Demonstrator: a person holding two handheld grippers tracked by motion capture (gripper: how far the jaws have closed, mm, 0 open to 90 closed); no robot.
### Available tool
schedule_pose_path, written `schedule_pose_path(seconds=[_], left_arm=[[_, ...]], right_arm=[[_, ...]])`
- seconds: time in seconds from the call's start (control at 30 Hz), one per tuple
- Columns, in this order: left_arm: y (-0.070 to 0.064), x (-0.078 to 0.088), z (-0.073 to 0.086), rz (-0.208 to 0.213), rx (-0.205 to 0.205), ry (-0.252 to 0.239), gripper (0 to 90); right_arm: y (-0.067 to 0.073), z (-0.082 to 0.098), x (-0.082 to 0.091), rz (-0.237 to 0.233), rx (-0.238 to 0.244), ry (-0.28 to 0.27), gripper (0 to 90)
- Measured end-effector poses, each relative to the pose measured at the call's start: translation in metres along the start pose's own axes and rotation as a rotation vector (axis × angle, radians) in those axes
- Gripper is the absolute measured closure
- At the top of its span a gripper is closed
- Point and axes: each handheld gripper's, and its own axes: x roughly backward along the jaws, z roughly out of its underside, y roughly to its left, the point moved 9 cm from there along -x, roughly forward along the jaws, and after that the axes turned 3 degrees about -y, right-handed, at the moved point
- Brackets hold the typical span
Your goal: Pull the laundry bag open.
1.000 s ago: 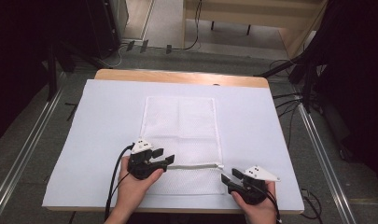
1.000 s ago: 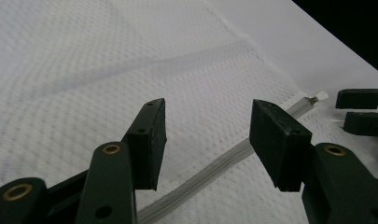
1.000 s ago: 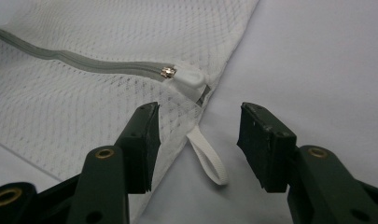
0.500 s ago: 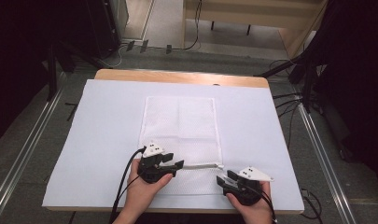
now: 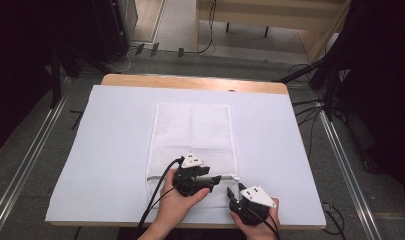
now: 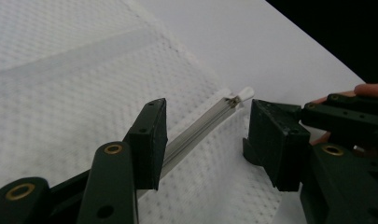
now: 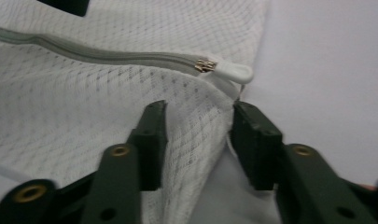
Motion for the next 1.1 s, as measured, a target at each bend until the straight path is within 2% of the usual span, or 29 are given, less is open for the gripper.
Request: schedule_pose_path(seconds=[0.03, 0.1, 0.13, 0.27, 0.3, 0.37, 0.5, 0.57, 0.67, 0.77, 0.8, 0.87, 0.9, 1.07, 1.1], left_arm=[[-0.004, -0.006, -0.001, 0.009, 0.002, 0.010, 47.6], [-0.008, -0.012, -0.004, 0.016, 0.006, 0.019, 47.5], [-0.011, -0.016, -0.005, 0.017, 0.004, 0.028, 47.3], [-0.014, -0.026, -0.011, 0.016, 0.006, 0.046, 46.3], [-0.014, -0.027, -0.013, 0.016, 0.008, 0.046, 45.8], [-0.015, -0.030, -0.015, 0.044, 0.033, 0.061, 44.7], [-0.015, -0.034, -0.023, 0.051, 0.056, 0.058, 43.4], [-0.016, -0.037, -0.026, 0.041, 0.062, 0.053, 42.8], [-0.019, -0.043, -0.029, 0.016, 0.040, 0.071, 41.5], [-0.023, -0.053, -0.027, -0.033, -0.007, 0.114, 38.8], [-0.022, -0.056, -0.024, -0.071, -0.031, 0.139, 39.4], [-0.018, -0.058, -0.021, -0.113, -0.055, 0.164, 43.5], [-0.017, -0.057, -0.022, -0.104, -0.046, 0.161, 45.7], [-0.015, -0.045, -0.028, -0.006, 0.008, 0.130, 72.9], [-0.013, -0.041, -0.029, 0.009, 0.024, 0.124, 75.2]], right_arm=[[-0.003, 0.000, 0.000, 0.010, -0.011, -0.006, 73.8], [-0.008, 0.000, 0.000, 0.010, -0.032, -0.011, 82.0], [-0.010, -0.001, 0.000, -0.003, -0.040, -0.013, 89.2], [-0.013, -0.003, -0.001, -0.104, -0.109, -0.001, 90.0], [-0.013, -0.006, 0.000, -0.128, -0.118, -0.022, 90.0], [-0.013, -0.011, 0.004, -0.138, -0.122, -0.054, 90.0], [-0.008, -0.024, 0.013, -0.151, -0.095, -0.131, 90.0], [-0.005, -0.026, 0.015, -0.159, -0.077, -0.138, 90.0], [-0.001, -0.025, 0.014, -0.168, -0.064, -0.136, 90.0], [0.001, -0.026, 0.015, -0.172, -0.061, -0.142, 90.0], [0.001, -0.027, 0.015, -0.170, -0.056, -0.144, 90.0], [0.001, -0.027, 0.016, -0.171, -0.050, -0.144, 90.0], [0.001, -0.026, 0.016, -0.171, -0.049, -0.142, 90.0], [0.000, -0.025, 0.015, -0.170, -0.045, -0.136, 90.0], [0.000, -0.025, 0.014, -0.169, -0.045, -0.134, 90.0]])
